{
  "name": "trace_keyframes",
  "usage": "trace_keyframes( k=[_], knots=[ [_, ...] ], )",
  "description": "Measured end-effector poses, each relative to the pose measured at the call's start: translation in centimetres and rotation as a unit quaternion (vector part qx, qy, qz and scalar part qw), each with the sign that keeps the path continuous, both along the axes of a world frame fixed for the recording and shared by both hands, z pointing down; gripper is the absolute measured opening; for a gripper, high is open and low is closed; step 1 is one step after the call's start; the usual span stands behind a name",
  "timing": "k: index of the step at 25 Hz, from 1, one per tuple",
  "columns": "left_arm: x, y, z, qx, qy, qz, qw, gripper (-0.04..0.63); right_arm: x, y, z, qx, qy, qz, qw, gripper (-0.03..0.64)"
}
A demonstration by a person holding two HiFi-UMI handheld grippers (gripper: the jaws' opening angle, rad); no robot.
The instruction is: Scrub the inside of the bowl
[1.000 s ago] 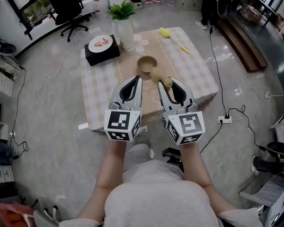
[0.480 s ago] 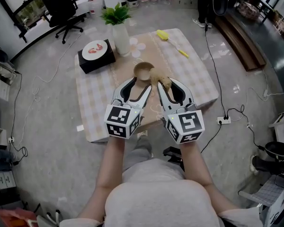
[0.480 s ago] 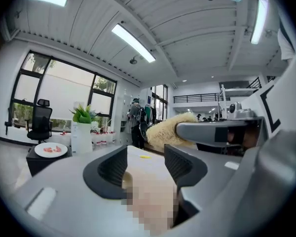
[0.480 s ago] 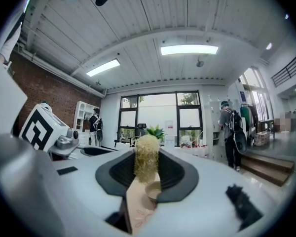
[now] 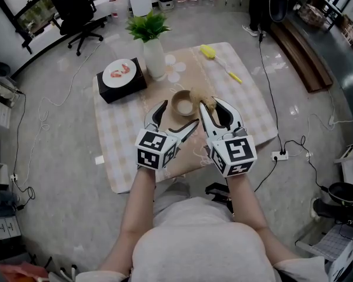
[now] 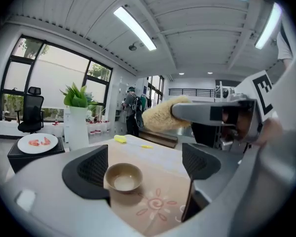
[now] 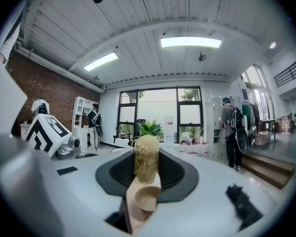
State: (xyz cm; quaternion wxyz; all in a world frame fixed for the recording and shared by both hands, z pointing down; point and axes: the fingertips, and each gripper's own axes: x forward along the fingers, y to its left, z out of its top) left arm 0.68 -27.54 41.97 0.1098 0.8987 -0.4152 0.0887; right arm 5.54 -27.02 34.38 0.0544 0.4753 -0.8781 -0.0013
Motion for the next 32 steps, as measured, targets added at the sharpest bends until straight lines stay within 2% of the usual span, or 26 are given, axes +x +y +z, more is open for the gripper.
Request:
trace_keyframes(
  k=[3,6,13,21,27,32],
  knots=[
    [0.6,-0.7,2.3,-0.025,-0.023,0.042,0.9985,0.549,-0.4,-1.6,0.9,-0.012,0.009,-0.001,1.000,0.103],
    [0.9,-1.6,3.9,-0.042,-0.029,0.067,0.9964,0.586,-0.6,-3.2,1.8,-0.025,0.019,0.001,1.000,0.103],
    [0.2,-3.7,6.3,-0.070,-0.033,0.078,0.9940,0.579,-1.2,-5.9,3.7,-0.053,0.031,0.003,0.998,0.103],
    [0.7,-5.0,8.6,-0.072,-0.073,0.096,0.9901,0.565,-0.9,-7.2,5.8,-0.077,0.045,-0.001,0.996,0.103],
    [0.5,-6.5,10.5,-0.086,-0.100,0.079,0.9882,0.551,-0.2,-8.1,6.9,-0.091,0.055,-0.021,0.994,0.103],
    [1.1,-6.7,12.7,-0.119,-0.121,0.079,0.9823,0.552,0.3,-8.9,7.3,-0.099,0.058,-0.047,0.992,0.103]
  ],
)
